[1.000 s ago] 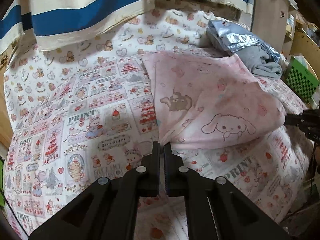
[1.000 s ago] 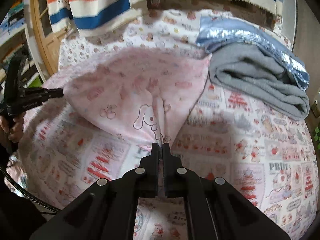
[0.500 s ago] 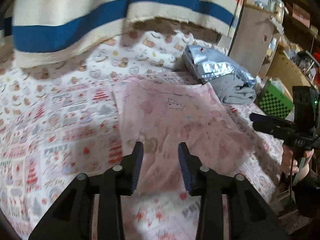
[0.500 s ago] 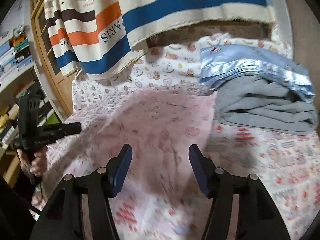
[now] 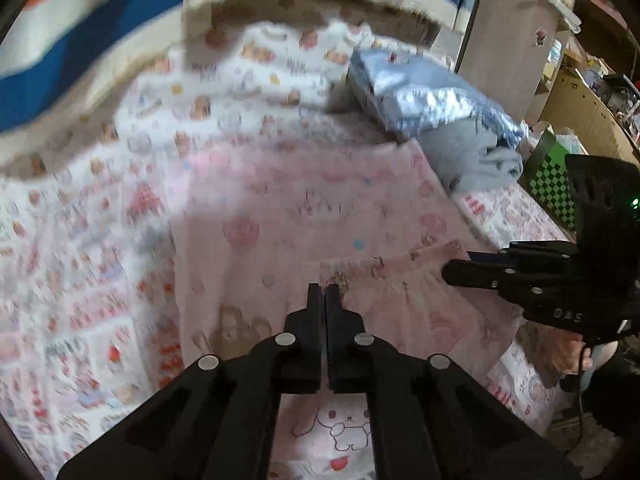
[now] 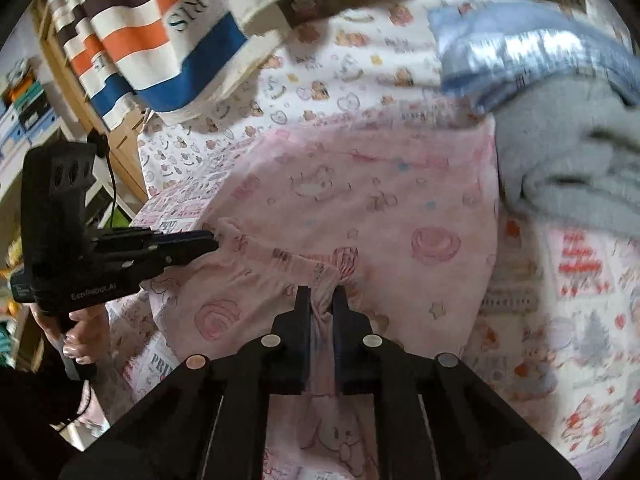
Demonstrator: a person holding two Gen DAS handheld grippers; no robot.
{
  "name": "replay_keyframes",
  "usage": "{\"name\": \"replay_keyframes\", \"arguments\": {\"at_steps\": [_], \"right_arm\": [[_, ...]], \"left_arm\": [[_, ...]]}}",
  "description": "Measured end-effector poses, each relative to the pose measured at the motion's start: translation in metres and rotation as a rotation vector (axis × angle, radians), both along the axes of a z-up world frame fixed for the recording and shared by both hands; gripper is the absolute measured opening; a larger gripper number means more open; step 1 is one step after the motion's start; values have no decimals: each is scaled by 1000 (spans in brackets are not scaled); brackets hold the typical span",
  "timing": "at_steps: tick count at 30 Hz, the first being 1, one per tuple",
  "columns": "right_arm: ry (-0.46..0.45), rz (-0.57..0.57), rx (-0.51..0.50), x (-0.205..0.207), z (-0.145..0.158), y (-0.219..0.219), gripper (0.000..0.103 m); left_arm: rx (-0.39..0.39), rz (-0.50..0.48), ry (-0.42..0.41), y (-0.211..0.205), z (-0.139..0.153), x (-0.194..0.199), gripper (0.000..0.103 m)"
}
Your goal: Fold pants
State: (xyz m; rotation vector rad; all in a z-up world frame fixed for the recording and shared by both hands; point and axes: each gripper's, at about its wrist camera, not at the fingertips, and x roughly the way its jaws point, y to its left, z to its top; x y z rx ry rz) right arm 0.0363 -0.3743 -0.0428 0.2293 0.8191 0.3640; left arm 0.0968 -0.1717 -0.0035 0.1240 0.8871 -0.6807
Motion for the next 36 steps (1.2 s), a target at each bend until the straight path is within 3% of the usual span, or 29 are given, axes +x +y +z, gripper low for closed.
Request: {"name": "replay_keyframes", "arguments": {"at_steps": [6, 13, 18, 20, 22, 29, 31, 34, 36], "right_arm": [[-68, -10, -31, 9, 27, 0, 9], [26, -35, -112, 29, -2, 7, 9], [-26, -29, -196, 20, -3, 13, 10], [-39, -38, -188, 16, 0, 11, 18], [-65, -57, -169, 9, 5, 4, 38], [-171, -84, -190, -39, 26, -14, 39], [-189, -74, -205, -52, 30, -14, 39], [-212, -23, -260, -69, 34, -3, 39], [-195, 62, -311, -76, 35, 13, 39]], "left_arm": [[-15, 12, -66, -2, 17, 14, 1], [40, 15, 7, -12, -19, 33, 2], [55, 27, -39, -6, -15, 22, 9], [55, 43, -51, 1, -10, 18, 12], [61, 56, -80, 11, -4, 11, 17], [102, 117, -192, 49, 23, -36, 23], [130, 105, -233, 54, 26, -52, 33], [105, 9, -118, 55, 17, -61, 38], [107, -15, -85, 53, 9, -66, 38]]}}
